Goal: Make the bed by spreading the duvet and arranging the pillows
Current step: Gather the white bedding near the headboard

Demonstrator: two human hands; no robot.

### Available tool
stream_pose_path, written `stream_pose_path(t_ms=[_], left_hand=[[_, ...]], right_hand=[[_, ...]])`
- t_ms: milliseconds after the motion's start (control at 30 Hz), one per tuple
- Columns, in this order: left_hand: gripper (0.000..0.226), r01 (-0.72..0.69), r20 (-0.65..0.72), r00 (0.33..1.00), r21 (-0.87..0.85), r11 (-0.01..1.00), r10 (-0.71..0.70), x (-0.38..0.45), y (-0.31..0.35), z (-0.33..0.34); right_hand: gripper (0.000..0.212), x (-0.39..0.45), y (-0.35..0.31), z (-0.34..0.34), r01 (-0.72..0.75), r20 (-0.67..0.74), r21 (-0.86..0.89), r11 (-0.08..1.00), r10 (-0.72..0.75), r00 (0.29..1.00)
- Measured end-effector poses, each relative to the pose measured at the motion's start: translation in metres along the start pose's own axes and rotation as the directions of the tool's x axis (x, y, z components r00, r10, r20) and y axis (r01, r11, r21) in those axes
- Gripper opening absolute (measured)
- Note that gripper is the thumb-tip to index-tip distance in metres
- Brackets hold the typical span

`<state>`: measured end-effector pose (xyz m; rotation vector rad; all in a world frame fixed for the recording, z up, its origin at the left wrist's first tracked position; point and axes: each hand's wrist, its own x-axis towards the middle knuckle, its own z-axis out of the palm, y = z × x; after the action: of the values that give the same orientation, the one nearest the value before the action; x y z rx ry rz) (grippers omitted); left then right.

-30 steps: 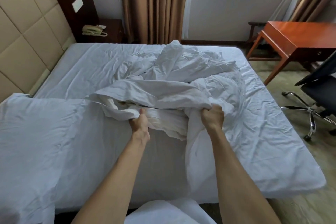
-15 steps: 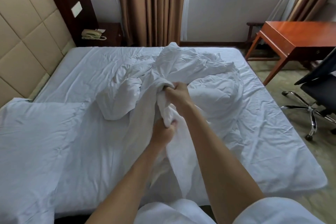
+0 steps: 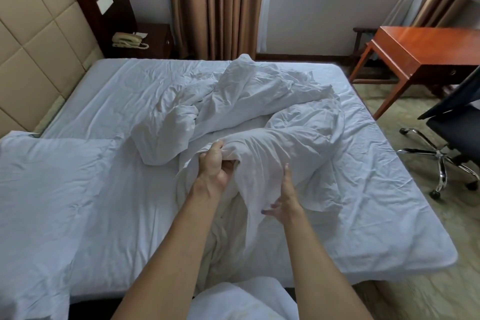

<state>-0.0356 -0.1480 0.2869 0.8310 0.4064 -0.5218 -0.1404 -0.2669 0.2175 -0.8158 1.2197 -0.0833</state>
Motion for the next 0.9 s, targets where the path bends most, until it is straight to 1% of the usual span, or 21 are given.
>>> stream_pose_path(t_ms=[33,67,100,167,200,233,267,300,333,367,400,433,467,500,533,567,633,667,733,800,900], left_hand=[[0.016,0.025,0.023,0.999,-0.019,0.999,-0.025,0.000,0.001,0.001],[0.022,0.047,0.045,0.998,-0.034,0.998,-0.046,0.001,0.003,0.001],[0.026,0.064,0.054,0.997,-0.049,0.997,-0.061,0.001,0.005,0.001],[0.023,0.098,0.099,0.991,-0.110,0.989,-0.087,-0.002,0.011,0.002],[0.020,0.103,0.134,0.987,-0.119,0.988,-0.087,-0.006,0.013,0.002],[0.020,0.076,0.166,0.984,-0.068,0.995,-0.064,-0.008,0.015,0.000],[0.019,0.023,0.211,0.977,0.025,0.999,-0.028,-0.011,0.016,-0.001],[0.016,-0.062,0.257,0.966,0.182,0.981,0.014,-0.013,0.016,-0.004],[0.013,-0.142,0.308,0.951,0.344,0.928,0.031,-0.016,0.016,-0.007],[0.017,-0.213,0.345,0.938,0.486,0.848,0.037,-0.017,0.014,-0.011],[0.024,-0.251,0.362,0.932,0.569,0.783,0.035,-0.017,0.011,-0.014],[0.032,-0.252,0.362,0.932,0.604,0.756,0.021,-0.015,0.008,-0.016],[0.039,-0.216,0.352,0.936,0.602,0.769,-0.013,-0.015,0.006,-0.017],[0.044,-0.157,0.341,0.938,0.571,0.806,-0.060,-0.014,0.004,-0.018],[0.046,-0.097,0.336,0.937,0.523,0.847,-0.100,-0.013,0.003,-0.017],[0.047,-0.068,0.335,0.936,0.479,0.875,-0.111,-0.011,0.003,-0.016],[0.041,-0.087,0.297,0.954,0.428,0.900,-0.049,-0.008,0.007,-0.011],[0.039,-0.104,0.252,0.968,0.406,0.908,-0.002,-0.006,0.011,-0.009],[0.037,-0.118,0.141,0.988,0.366,0.923,0.071,0.000,0.021,-0.008],[0.036,-0.128,0.072,0.991,0.380,0.916,0.109,0.006,0.028,-0.012],[0.033,-0.139,0.025,0.989,0.437,0.889,0.143,0.002,0.030,-0.018]], right_hand=[[0.106,0.001,0.006,-0.002,-0.086,0.151,0.131,0.988,0.066,0.986],[0.095,0.000,0.010,-0.001,-0.142,0.265,0.231,0.963,0.078,0.961],[0.088,-0.004,0.011,0.001,-0.166,0.338,0.291,0.942,0.061,0.939],[0.079,-0.007,0.008,0.008,-0.108,0.403,0.330,0.938,-0.036,0.915],[0.074,-0.007,0.005,0.013,-0.058,0.408,0.331,0.942,-0.087,0.909],[0.069,-0.011,0.001,0.018,-0.010,0.411,0.339,0.941,-0.139,0.901],[0.064,-0.009,-0.004,0.024,0.041,0.389,0.347,0.937,-0.183,0.903],[0.060,-0.009,-0.010,0.028,0.089,0.346,0.349,0.933,-0.217,0.913],[0.054,-0.008,-0.016,0.032,0.140,0.309,0.345,0.928,-0.253,0.917],[0.050,-0.011,-0.025,0.035,0.199,0.270,0.325,0.925,-0.292,0.918],[0.047,-0.015,-0.034,0.039,0.265,0.247,0.292,0.919,-0.340,0.907],[0.040,-0.023,-0.043,0.043,0.328,0.225,0.244,0.913,-0.382,0.896],[0.031,-0.028,-0.050,0.049,0.376,0.217,0.203,0.904,-0.416,0.883],[0.022,-0.037,-0.057,0.054,0.416,0.223,0.158,0.895,-0.443,0.868],[0.019,-0.045,-0.062,0.060,0.445,0.257,0.122,0.887,-0.461,0.850],[0.019,-0.051,-0.065,0.066,0.467,0.311,0.096,0.879,-0.472,0.825],[0.027,-0.054,-0.067,0.072,0.507,0.422,0.090,0.857,-0.494,0.760],[0.029,-0.054,-0.068,0.073,0.524,0.467,0.067,0.849,-0.491,0.735],[0.024,-0.051,-0.065,0.073,0.561,0.498,-0.025,0.827,-0.477,0.724],[0.028,-0.047,-0.059,0.073,0.526,0.499,-0.066,0.848,-0.429,0.753],[0.052,-0.036,-0.047,0.075,0.350,0.408,-0.025,0.936,-0.310,0.859]])
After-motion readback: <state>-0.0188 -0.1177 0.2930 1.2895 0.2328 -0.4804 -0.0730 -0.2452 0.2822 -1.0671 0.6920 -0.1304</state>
